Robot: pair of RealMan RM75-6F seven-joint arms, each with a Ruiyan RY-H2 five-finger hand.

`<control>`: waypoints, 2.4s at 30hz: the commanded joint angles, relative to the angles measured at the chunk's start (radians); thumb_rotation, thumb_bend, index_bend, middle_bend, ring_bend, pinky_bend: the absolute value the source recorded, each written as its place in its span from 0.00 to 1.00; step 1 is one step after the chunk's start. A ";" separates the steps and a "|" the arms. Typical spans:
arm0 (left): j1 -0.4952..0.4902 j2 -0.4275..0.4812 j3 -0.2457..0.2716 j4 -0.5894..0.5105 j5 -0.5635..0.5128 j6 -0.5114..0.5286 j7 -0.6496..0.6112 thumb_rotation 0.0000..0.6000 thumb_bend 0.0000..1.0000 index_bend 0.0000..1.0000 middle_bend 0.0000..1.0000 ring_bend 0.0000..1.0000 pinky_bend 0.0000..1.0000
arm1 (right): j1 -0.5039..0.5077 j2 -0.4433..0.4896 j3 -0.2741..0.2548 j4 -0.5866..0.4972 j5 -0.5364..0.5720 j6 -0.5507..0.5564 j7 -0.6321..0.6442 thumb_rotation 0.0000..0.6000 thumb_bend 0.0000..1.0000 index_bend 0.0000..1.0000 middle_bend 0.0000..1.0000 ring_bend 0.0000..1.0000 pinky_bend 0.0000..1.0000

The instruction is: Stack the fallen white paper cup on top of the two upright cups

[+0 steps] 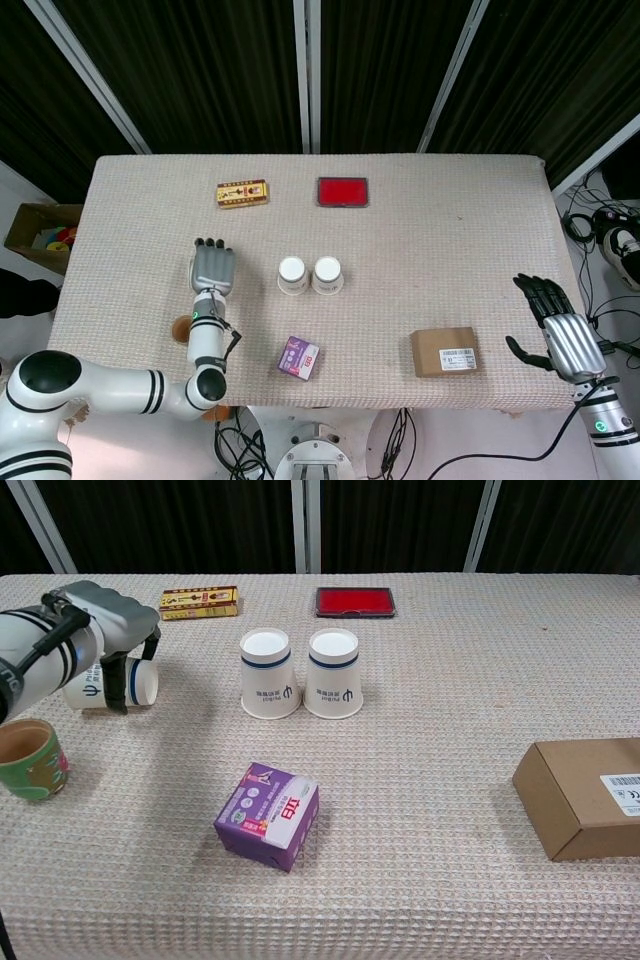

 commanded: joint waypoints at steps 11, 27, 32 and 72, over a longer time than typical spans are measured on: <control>0.031 0.005 0.004 0.032 0.067 -0.011 -0.076 1.00 0.33 0.52 0.22 0.18 0.23 | -0.002 0.000 0.000 -0.005 0.005 -0.005 -0.005 1.00 0.26 0.04 0.07 0.00 0.00; 0.312 0.232 -0.080 -0.145 0.678 -0.192 -1.128 1.00 0.31 0.55 0.24 0.18 0.22 | 0.001 0.030 0.013 -0.028 0.016 -0.008 -0.046 1.00 0.26 0.04 0.07 0.00 0.00; 0.344 0.196 -0.092 -0.093 0.845 -0.259 -1.483 1.00 0.30 0.54 0.24 0.18 0.21 | 0.000 0.081 0.027 -0.087 0.015 0.011 -0.089 1.00 0.26 0.04 0.07 0.00 0.00; 0.207 -0.062 -0.145 0.177 0.882 -0.435 -1.709 1.00 0.24 0.54 0.22 0.17 0.18 | -0.013 0.071 0.035 -0.103 0.044 -0.004 -0.106 1.00 0.26 0.04 0.07 0.00 0.00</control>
